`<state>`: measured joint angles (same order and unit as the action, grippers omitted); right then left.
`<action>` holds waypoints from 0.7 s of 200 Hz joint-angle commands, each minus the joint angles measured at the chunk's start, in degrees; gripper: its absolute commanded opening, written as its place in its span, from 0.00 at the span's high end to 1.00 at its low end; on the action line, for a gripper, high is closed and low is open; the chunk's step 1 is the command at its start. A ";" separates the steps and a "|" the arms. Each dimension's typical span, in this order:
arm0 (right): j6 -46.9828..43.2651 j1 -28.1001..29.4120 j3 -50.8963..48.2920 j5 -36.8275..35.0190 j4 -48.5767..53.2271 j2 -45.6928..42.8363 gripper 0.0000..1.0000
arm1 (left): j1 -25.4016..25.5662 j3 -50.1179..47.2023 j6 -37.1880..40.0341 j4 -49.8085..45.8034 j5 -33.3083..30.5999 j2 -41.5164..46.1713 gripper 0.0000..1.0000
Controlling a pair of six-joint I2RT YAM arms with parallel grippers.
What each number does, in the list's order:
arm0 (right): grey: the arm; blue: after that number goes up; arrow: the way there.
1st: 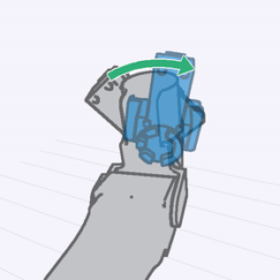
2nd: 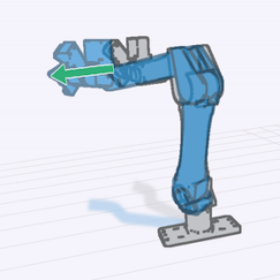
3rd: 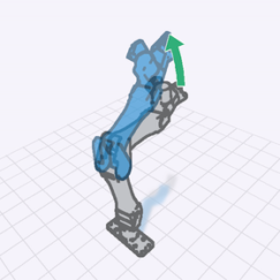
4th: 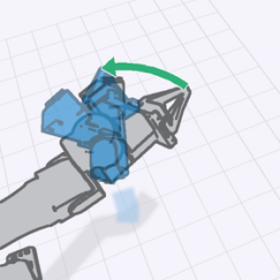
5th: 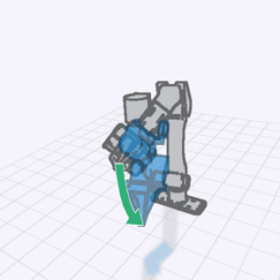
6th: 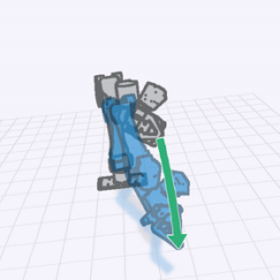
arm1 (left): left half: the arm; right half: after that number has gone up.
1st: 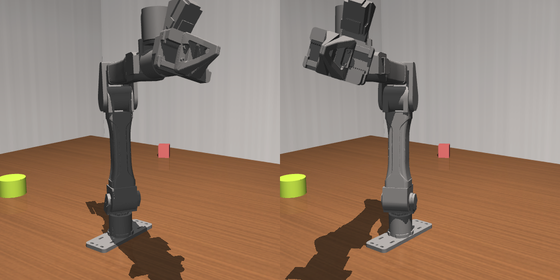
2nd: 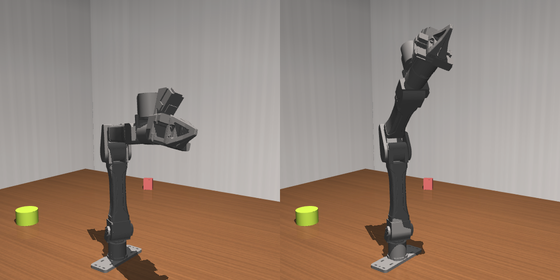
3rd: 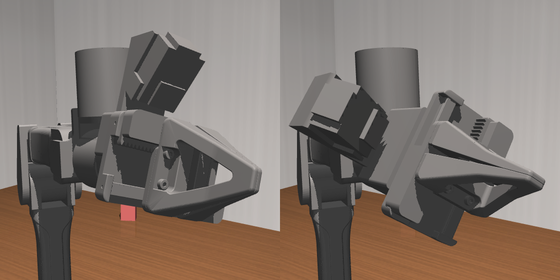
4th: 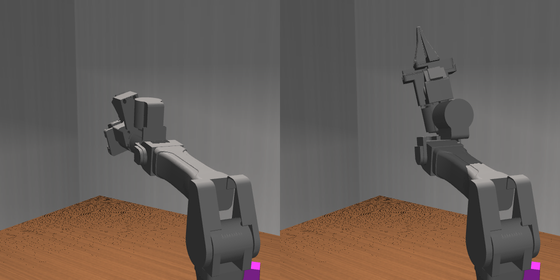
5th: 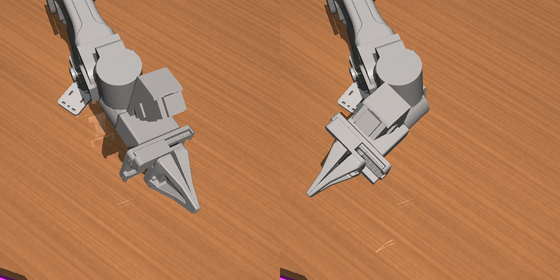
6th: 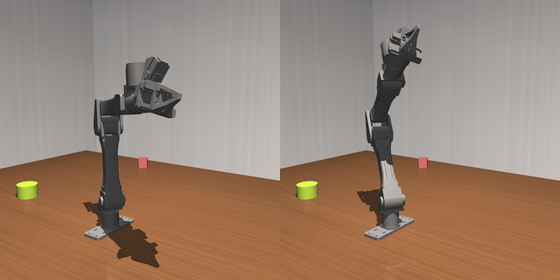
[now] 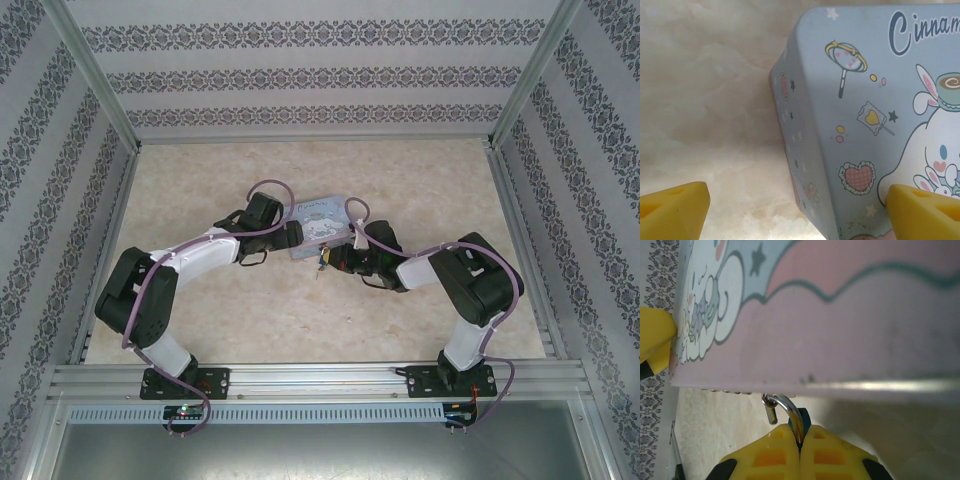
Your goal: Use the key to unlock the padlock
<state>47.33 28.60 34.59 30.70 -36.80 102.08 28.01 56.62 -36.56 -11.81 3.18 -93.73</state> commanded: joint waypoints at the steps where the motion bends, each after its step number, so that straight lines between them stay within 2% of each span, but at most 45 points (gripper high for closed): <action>1: 6.02 -0.55 -2.18 -1.49 -1.79 1.85 1.00 | 1.33 -0.31 1.62 -2.90 -2.70 -1.10 0.09; 70: 16.65 -0.56 -5.14 -2.70 -14.71 6.21 1.00 | 3.76 -3.40 -0.44 -1.63 -3.27 -1.36 0.09; 140: 18.40 -1.56 -5.45 -4.24 -14.81 4.50 1.00 | 3.90 -3.70 -0.62 -2.47 -3.27 -3.03 0.10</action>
<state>64.38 28.23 30.24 28.12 -53.21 107.20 31.03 55.02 -37.74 -8.71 0.38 -93.71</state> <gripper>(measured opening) 0.068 0.906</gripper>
